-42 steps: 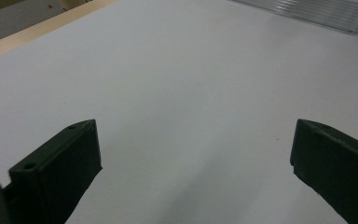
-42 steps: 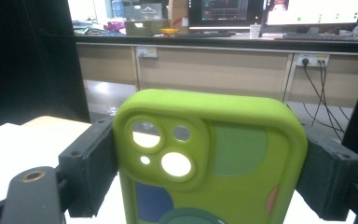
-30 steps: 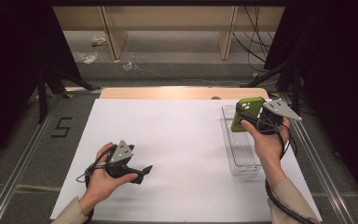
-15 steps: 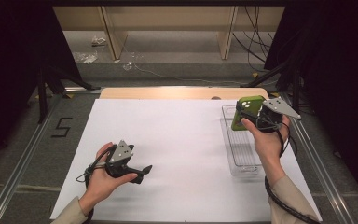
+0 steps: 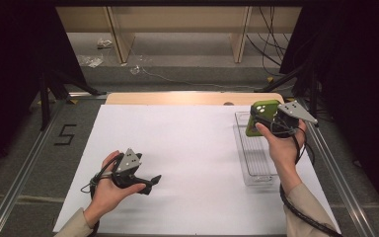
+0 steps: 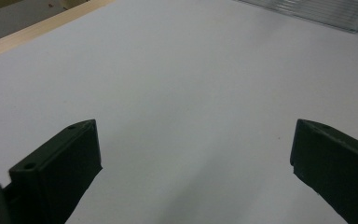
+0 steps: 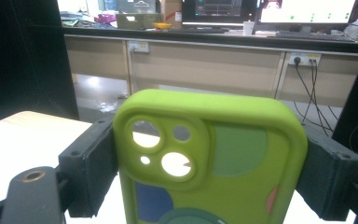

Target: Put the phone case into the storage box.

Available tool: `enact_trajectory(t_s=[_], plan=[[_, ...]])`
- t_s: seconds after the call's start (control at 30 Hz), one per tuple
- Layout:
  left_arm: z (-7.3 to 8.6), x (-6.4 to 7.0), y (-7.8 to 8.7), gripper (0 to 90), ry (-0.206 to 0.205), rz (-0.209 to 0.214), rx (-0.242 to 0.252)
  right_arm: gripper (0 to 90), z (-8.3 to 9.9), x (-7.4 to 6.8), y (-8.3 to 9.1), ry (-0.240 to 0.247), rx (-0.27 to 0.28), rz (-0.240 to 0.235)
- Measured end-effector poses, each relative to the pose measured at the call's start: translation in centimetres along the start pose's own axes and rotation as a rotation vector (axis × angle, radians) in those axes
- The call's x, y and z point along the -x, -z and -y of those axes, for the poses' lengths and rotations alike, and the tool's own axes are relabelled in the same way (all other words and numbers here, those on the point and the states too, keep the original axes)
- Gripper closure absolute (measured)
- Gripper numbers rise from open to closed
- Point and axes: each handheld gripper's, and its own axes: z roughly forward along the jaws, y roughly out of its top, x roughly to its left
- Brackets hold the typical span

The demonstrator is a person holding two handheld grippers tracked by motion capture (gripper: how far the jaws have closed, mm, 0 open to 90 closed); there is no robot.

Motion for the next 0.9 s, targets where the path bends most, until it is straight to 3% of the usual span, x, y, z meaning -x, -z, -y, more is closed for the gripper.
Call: enact_trajectory(t_s=[0.9], plan=[[0.0,0.0,0.0,1.2,0.0,0.0,0.002,18.0,0.0,0.3,-1.3,0.002,-0.011,0.007]])
